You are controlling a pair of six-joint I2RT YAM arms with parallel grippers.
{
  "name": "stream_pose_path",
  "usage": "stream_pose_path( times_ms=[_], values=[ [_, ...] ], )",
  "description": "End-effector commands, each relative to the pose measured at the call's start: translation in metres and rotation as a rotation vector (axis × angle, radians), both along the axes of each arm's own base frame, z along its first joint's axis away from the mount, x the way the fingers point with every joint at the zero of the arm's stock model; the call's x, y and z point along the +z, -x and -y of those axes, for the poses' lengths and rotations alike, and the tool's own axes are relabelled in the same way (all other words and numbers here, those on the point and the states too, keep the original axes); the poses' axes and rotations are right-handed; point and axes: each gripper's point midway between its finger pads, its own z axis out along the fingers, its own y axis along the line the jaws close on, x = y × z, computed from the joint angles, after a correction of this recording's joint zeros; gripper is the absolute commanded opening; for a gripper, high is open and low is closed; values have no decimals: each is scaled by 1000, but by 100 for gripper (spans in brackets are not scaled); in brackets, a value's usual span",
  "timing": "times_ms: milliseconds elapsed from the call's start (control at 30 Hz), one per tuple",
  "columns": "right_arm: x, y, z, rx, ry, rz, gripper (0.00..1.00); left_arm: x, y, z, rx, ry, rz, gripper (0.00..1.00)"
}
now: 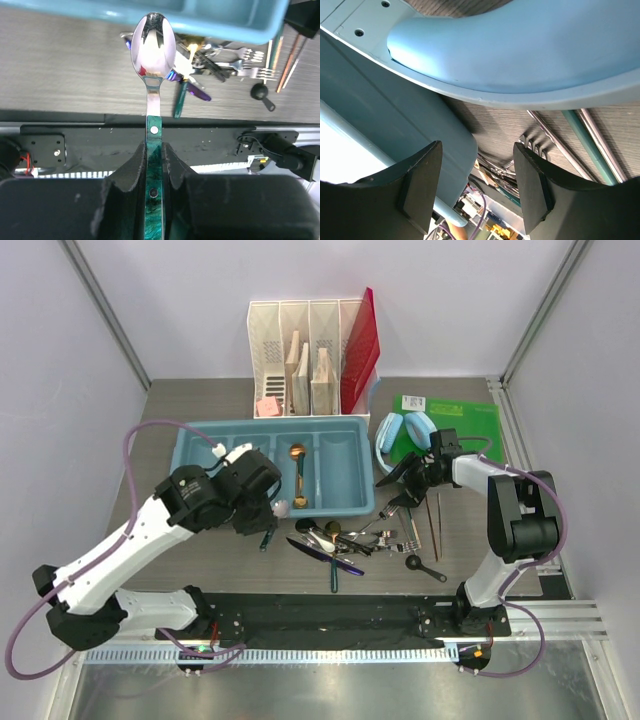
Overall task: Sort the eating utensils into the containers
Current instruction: Place the spoon in the storage box.
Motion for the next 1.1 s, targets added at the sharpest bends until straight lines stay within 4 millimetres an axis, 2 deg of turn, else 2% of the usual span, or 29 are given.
stream_pose_path(
  times_ms=[0,133,167,267,333,367,400,433,467,500,600,633,667,700,733,767,833,867,1067],
  values=[
    [6,-11,-1,10,-6,40,64,15,-8,-9,-58,-90,41,0],
    [9,-14,-2,12,-11,46,64,6,-35,-6,-56,-159,99,0],
    [8,-14,-2,13,-15,43,64,0,-46,2,-52,-165,99,0],
    [10,-17,-3,18,-26,41,64,-6,-78,7,-29,-183,139,0],
    [14,-21,-3,21,-34,47,64,-23,-104,4,-6,-207,121,0],
    [16,-23,-2,20,-36,51,64,-25,-121,12,1,-173,159,0],
    [16,-24,-1,19,-38,49,64,-45,-130,14,1,-188,126,0],
    [19,-27,-1,19,-41,55,64,-54,-138,17,-20,-168,106,0],
    [20,-29,-1,19,-42,57,64,-57,-157,19,-4,-147,131,0],
    [19,-30,-1,18,-45,53,64,-75,-168,22,-12,-172,110,0],
    [20,-34,-2,23,-53,54,64,-81,-200,30,-74,-226,151,0],
    [19,-35,-1,20,-52,48,64,-100,-209,34,-89,-262,118,0],
    [18,-34,-1,20,-53,45,64,-92,-220,41,-103,-248,133,0],
    [17,-34,-1,21,-56,40,64,-94,-228,44,-104,-237,129,0],
    [16,-34,-1,19,-58,39,64,-108,-234,46,-108,-242,102,0],
    [14,-34,-1,22,-58,34,64,-105,-242,53,-108,-223,118,0],
    [11,-34,0,18,-58,23,64,-122,-249,58,-116,-224,91,0],
    [10,-34,1,16,-58,21,64,-124,-253,62,-120,-218,87,0],
    [10,-39,2,12,-59,19,63,-149,-246,58,-128,-248,26,0]
  ],
)
